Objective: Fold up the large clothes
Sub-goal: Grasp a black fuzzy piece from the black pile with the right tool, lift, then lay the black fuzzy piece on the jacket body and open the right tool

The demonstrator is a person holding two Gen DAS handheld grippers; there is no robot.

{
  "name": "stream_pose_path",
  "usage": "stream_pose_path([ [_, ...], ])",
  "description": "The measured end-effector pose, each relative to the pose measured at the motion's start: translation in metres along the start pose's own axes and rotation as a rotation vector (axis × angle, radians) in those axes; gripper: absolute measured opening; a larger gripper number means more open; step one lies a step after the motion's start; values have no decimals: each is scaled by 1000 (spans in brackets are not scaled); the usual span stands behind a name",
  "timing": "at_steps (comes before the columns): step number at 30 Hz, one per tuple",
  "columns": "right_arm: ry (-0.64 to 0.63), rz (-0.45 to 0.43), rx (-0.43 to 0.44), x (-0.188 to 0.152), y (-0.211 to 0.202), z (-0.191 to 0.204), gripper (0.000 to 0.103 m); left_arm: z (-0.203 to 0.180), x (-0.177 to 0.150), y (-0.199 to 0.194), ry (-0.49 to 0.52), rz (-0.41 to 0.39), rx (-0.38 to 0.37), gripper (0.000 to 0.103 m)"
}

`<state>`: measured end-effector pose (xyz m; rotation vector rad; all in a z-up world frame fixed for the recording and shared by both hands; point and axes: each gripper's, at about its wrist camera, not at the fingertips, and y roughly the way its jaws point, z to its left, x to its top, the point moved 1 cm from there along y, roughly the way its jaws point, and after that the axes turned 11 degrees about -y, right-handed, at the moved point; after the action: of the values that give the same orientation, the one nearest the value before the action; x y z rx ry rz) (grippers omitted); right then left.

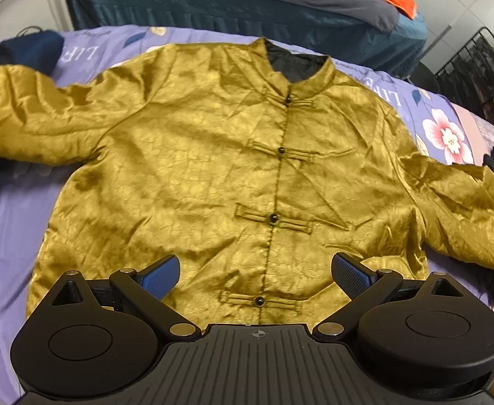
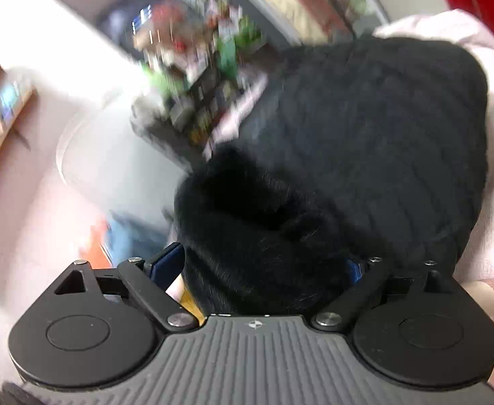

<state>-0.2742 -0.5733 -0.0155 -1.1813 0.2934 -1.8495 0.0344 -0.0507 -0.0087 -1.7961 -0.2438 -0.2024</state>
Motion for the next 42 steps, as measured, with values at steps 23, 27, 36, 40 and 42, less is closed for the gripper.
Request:
stream_pose_path([
  [23,-634,76,461,-77,-66,253,29,85,-5,-11,-151,-24,45,103],
  [27,-738,178,582,-131,-63,316,29,104,-5,-21,-183,-55,51,103],
  [36,-1111,348,731,-297,-102,413,30,165,-24,-37,-326,-80,106,103],
  [40,-1289,408,722,-369,-109,419,33,185,-36,-40,-373,-77,127,103],
  [42,-1341,447,706,-394,-104,416,35,191,-41,-40,-386,-75,139,103],
])
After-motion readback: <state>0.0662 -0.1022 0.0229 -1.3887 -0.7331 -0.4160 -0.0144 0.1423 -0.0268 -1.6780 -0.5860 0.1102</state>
